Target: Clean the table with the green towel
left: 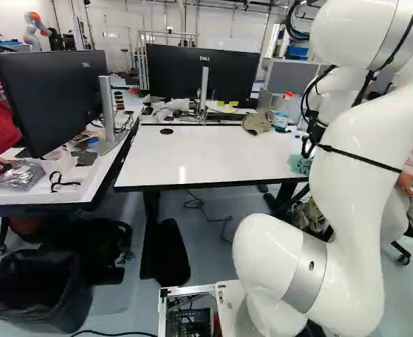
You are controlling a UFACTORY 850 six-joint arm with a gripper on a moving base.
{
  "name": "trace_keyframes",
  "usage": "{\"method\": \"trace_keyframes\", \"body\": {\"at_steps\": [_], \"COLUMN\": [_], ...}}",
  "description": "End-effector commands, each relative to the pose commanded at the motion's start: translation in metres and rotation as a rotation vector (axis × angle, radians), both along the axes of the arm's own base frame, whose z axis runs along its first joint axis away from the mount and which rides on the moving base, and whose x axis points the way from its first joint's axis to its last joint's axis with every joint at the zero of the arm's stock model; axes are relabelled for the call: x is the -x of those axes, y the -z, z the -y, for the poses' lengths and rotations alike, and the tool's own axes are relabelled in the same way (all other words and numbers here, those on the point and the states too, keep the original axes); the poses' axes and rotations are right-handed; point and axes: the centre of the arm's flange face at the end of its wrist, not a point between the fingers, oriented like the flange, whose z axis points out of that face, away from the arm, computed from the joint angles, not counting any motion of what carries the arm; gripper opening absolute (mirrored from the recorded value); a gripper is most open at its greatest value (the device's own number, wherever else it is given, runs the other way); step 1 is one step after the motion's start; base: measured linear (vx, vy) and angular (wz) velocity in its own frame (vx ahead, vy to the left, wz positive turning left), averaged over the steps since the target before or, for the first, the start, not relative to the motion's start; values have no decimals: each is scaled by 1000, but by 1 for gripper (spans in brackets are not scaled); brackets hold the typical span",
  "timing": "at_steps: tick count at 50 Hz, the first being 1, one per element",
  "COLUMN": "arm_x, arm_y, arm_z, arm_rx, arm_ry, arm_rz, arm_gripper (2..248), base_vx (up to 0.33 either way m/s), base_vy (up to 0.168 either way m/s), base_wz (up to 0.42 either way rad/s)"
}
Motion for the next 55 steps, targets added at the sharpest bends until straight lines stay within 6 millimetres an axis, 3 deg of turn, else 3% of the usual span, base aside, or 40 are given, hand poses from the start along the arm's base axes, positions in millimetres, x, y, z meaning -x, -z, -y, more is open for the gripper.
{"method": "trace_keyframes", "body": {"at_steps": [15, 30, 43, 55], "arm_x": [-28, -48, -50, -37], "arm_y": [0, 0, 0, 0], "arm_z": [-4, -25, -50, -67], "arm_rx": [9, 10, 4, -4], "arm_ry": [-36, -85, -120, -132], "arm_rz": [11, 13, 6, -6], "arm_gripper": [38, 38, 38, 38], "base_vx": [0, 0, 0, 0], "base_vy": [-3, 0, 0, 0], "base_wz": [-15, 0, 0, 0]}}
